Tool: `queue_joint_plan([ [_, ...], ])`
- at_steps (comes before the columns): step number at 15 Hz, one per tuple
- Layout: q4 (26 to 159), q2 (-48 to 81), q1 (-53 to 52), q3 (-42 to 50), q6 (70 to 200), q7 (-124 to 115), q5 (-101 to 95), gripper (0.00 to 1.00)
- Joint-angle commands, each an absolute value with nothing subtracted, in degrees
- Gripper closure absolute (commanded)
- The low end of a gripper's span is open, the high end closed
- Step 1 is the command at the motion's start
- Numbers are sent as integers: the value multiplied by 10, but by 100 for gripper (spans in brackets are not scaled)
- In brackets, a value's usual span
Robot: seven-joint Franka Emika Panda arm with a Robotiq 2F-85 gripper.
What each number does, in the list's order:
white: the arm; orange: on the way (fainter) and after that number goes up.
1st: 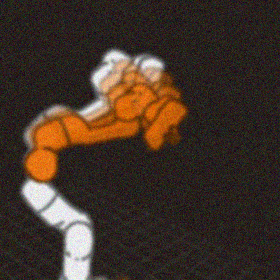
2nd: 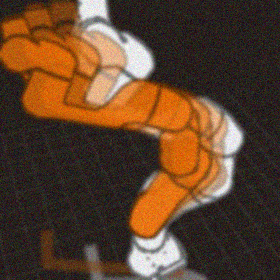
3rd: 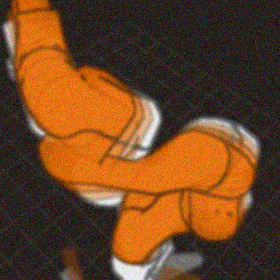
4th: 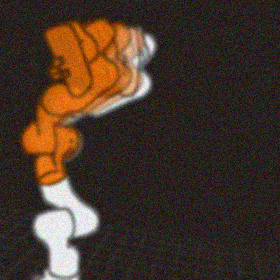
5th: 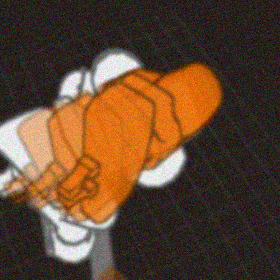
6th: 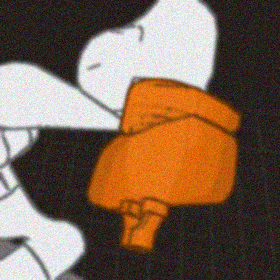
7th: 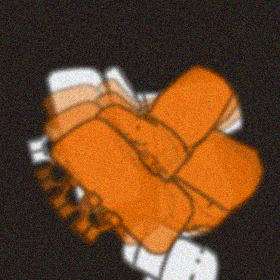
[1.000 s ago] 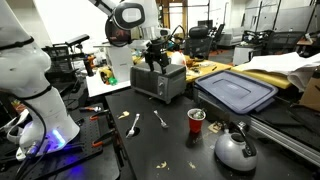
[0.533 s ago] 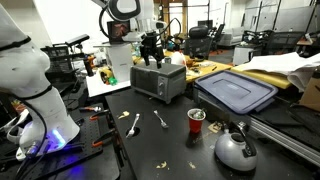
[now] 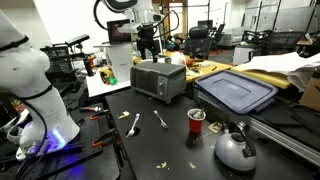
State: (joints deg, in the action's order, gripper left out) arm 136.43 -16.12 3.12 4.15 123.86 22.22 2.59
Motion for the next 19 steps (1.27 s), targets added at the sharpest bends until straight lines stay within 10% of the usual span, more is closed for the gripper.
queue_joint_plan([
  [1, 1343, -171, 19, 49, 1196, 218, 32, 0],
  [19, 1318, -164, 13, 46, 1178, 218, 23, 0],
])
